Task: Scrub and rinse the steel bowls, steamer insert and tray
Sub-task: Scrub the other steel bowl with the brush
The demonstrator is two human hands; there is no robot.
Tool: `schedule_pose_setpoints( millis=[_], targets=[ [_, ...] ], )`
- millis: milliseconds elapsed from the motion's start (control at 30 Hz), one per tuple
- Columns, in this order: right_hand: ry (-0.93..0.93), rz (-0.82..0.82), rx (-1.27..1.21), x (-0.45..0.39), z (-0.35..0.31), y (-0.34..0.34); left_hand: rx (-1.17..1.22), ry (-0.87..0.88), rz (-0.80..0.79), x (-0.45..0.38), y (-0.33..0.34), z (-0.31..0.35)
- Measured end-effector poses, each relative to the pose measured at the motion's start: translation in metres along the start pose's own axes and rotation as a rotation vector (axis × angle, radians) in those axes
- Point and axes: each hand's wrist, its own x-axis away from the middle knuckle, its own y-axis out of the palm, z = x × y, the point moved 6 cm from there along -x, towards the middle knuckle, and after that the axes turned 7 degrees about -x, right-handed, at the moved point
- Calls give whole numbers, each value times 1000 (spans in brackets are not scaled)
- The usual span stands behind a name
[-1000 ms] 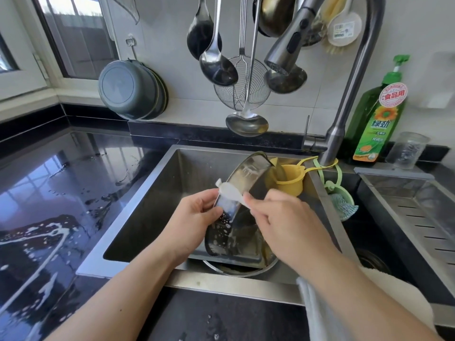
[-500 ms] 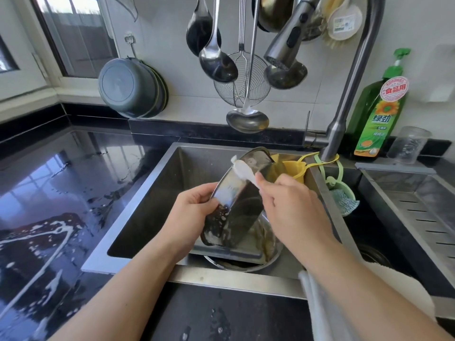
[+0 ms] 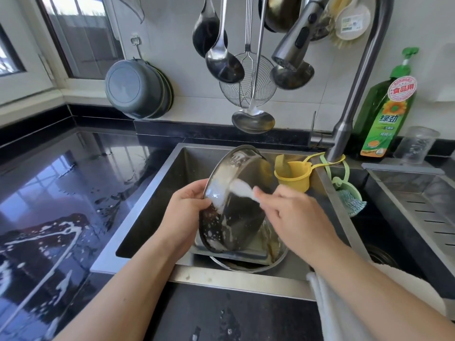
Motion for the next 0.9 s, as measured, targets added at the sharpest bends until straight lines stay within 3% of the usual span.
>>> schedule_pose_setpoints(
  millis=[67,233,400,533,667,833,900],
  targets=[
    [26,100,-53,-6,0,-11,-53,5,-12,2,5,1],
    [-65,-51,-52,8,-38,1,-213,106,-38,9,16,9],
    [207,166,58,-3,6,-34,-286,114,35,8,11,12],
    [346,156,140,5,27,-42,-244,82,29,9,10,11],
    [251,143,23,8,0,-31,-256,86,71,9,4,13],
    [37,13,-55,14,-48,-12,-559,228,128,15,15,22],
    [61,33,-47,12,-44,-17,-598,230,150,15,15,23]
  ],
)
